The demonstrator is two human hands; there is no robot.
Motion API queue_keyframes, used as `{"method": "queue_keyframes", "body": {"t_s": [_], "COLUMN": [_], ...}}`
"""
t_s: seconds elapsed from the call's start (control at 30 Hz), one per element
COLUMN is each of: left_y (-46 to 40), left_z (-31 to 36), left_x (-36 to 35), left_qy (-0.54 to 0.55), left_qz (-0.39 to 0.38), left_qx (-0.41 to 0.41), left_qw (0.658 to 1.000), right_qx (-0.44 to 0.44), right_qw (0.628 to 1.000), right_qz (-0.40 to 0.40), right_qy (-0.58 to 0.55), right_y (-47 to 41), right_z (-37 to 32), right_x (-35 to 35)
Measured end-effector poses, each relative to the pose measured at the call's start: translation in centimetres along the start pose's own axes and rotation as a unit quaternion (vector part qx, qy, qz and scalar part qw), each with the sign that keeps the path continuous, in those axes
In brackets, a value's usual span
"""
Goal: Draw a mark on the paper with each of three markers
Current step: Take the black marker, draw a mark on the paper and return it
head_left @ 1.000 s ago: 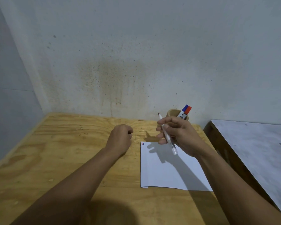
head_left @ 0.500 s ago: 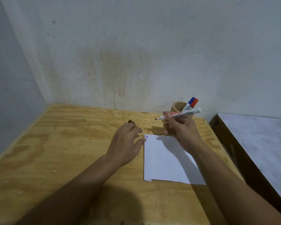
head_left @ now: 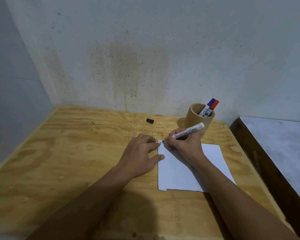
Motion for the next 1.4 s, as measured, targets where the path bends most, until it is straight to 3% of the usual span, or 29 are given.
{"method": "queue_keyframes", "body": {"t_s": [0.47,1.4], "left_y": [0.0,-0.2], "left_z": [-0.2,-0.2], "left_x": [0.0,-0.1], "left_qy": [0.005,-0.007], "left_qz": [0.004,0.004], "left_qx": [0.011,0.008], "left_qw": [1.000,1.000], "right_qx": [0.025,0.031], "right_qw": [0.998,0.999], "right_qz": [0.007,-0.007], "right_qy": [0.052,0.035], "right_y": [-0.5,-0.6], "right_z": [0.9,1.0], "right_x": [0.4,0.1]}}
Point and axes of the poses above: each hand's wrist, its own y-axis away from the middle knuckle, its own x-axis out of the back of the hand, z = x × y, the point moved 10 cm from there along -y, towards the middle knuckle
